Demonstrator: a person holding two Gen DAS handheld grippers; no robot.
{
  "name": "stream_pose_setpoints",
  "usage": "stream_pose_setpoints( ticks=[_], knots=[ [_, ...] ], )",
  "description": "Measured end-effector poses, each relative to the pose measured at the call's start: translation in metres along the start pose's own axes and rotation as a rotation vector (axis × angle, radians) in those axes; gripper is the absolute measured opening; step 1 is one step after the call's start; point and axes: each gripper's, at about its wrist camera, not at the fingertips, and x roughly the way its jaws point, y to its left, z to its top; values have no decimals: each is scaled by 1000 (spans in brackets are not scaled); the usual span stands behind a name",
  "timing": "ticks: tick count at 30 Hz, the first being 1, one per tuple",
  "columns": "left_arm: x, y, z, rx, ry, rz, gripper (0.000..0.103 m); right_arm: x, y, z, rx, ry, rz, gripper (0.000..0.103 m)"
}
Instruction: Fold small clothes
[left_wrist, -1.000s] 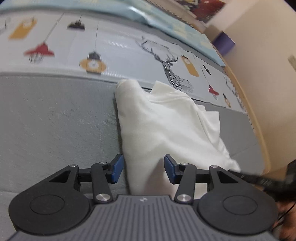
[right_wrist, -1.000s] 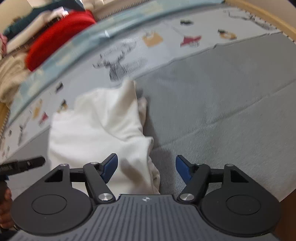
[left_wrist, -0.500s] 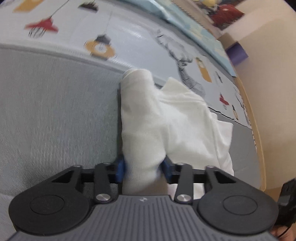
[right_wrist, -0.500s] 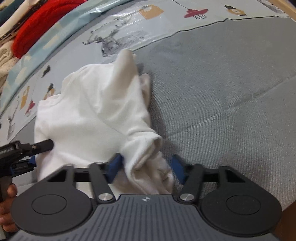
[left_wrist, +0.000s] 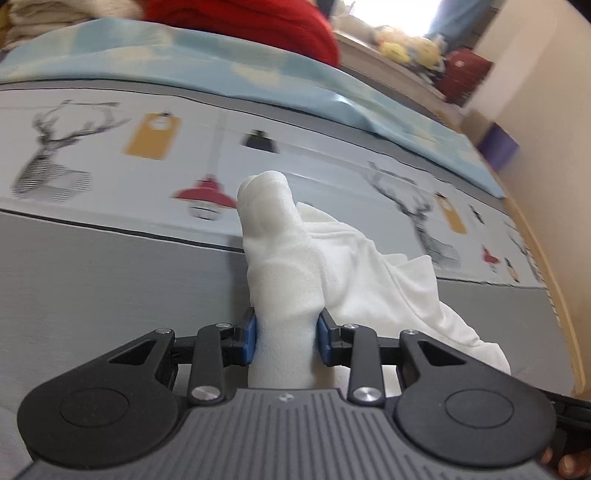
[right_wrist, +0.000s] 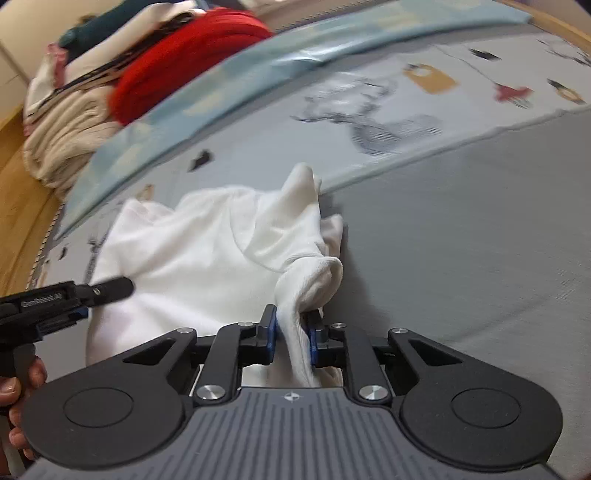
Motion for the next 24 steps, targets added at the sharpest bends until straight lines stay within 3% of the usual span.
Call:
stream_pose_setpoints(
  ticks=[3,4,7,10,15,17,24],
  knots=[
    [-8,19,5,-14,-12,43,41,11,22,-2,-25,2,17,12],
    [-11,24,6,-20,-17,74,47,14,28,-3,-33,5,16,10],
    [-24,36,7,-17,-58,146,49,27,43,-5,-64,32,-13,9],
    [-34,40,3,-16,-43,103,49,39,45,-13,-89,110,-82,11],
    [-38,23,-11,107,-27,112,49,34,36,-14,-68,115,-98,14],
    [-38,14,-18,150,-20,120,49,32,39,-18,-106,116,-116,5],
    [-37,-8,-43,282,42,199,49,28,43,-17,-145,100,-113,5]
  ],
)
